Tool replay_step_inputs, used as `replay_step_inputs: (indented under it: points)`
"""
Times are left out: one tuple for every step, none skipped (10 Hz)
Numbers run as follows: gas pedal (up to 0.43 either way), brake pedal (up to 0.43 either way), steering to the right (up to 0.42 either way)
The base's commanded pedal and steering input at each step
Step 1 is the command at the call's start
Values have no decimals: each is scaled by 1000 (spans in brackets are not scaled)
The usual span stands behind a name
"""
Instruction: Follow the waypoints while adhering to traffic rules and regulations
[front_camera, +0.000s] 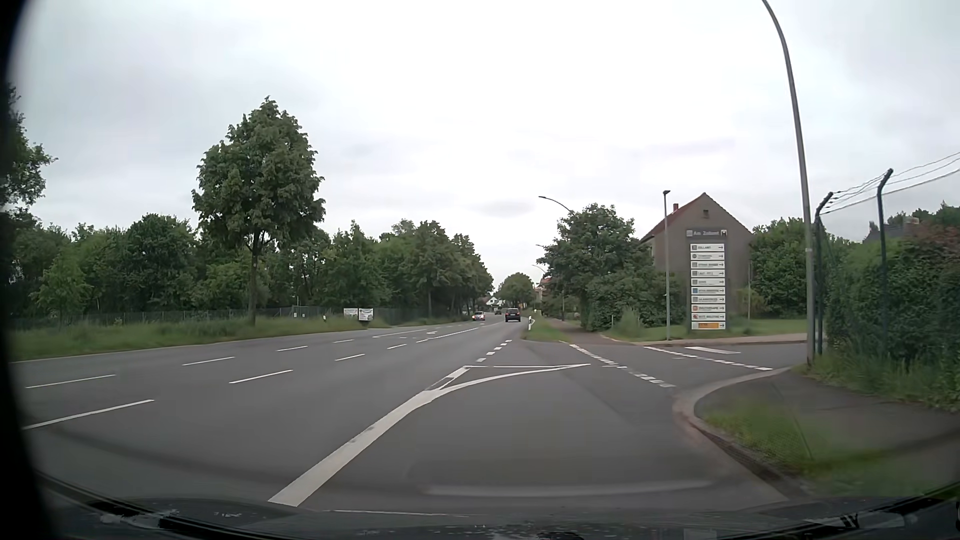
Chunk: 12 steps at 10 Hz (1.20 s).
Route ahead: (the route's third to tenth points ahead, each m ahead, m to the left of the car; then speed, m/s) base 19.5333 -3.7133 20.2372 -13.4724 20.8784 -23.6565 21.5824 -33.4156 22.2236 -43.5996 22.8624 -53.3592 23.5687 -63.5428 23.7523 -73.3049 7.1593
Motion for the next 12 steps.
replay_step_inputs:
  points:
    - [0, 0, 23]
    - [0, 18, 34]
    - [0, 55, 45]
    - [0, 104, 60]
    - [0, 128, 73]
    - [0, 152, 95]
    - [0, 165, 120]
    - [0, 177, 140]
    - [0, 183, 170]
    - [0, 183, 201]
    - [0, 183, 232]
    - [0, 177, 259]
